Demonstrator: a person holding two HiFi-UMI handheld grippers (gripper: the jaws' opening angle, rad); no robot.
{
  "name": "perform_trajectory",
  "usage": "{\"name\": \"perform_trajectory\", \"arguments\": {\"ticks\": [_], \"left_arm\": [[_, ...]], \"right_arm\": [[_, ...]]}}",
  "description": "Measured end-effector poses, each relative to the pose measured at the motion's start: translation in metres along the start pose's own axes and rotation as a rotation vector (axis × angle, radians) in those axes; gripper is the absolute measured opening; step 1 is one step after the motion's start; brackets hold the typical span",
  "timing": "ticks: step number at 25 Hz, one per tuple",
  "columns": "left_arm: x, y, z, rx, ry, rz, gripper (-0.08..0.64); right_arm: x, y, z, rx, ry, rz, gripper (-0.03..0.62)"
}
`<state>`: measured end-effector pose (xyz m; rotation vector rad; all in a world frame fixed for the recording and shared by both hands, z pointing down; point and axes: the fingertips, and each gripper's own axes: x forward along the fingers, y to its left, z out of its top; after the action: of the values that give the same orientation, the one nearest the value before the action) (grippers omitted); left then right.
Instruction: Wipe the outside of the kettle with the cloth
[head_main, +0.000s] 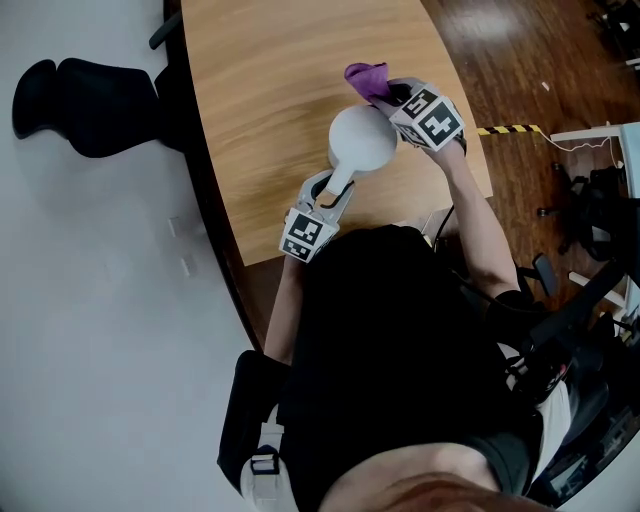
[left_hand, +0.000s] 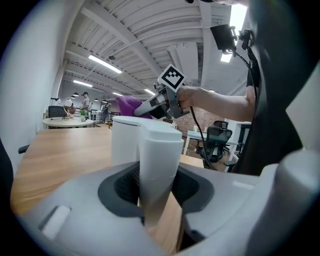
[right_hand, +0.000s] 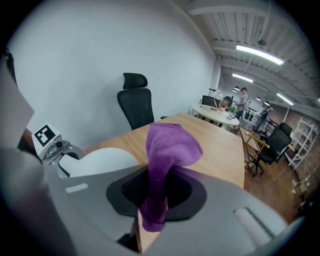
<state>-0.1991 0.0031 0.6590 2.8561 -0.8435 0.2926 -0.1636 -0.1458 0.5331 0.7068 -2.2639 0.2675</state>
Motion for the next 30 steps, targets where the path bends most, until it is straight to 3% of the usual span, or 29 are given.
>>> {"name": "perform_trajectory", "arguments": {"ticks": [3, 6, 9, 11, 15, 21, 25, 30], "left_arm": [[-0.002, 0.002, -0.002, 0.003, 0.0, -0.001, 0.055], [-0.001, -0.001, 0.003, 0.014, 0.011, -0.003, 0.055], [0.008, -0.015, 0.015, 0.028, 0.024, 0.006, 0.054], [0.015, -0.022, 0.016, 0.033, 0.027, 0.015, 0.054], [0.016, -0.022, 0.005, 0.032, 0.02, 0.014, 0.055], [0.003, 0.012, -0.002, -0.024, 0.007, 0.068, 0.064], [-0.01, 0.054, -0.008, -0.046, 0.027, 0.122, 0.066], [-0.026, 0.1, -0.014, -0.097, 0.053, 0.197, 0.075]], "right_arm": [[-0.013, 0.035, 0.03, -0.09, -0.049, 0.02, 0.057], [-0.018, 0.102, 0.058, -0.256, -0.07, 0.122, 0.057], [-0.012, 0.134, 0.043, -0.394, 0.012, 0.177, 0.057], [-0.002, 0.129, 0.024, -0.42, 0.077, 0.182, 0.057], [0.005, 0.103, 0.012, -0.323, 0.072, 0.184, 0.057], [0.001, 0.03, -0.005, -0.058, -0.015, 0.115, 0.057], [-0.007, -0.022, -0.052, 0.136, -0.035, 0.012, 0.057], [-0.021, -0.029, -0.102, 0.338, -0.112, -0.019, 0.057]]}}
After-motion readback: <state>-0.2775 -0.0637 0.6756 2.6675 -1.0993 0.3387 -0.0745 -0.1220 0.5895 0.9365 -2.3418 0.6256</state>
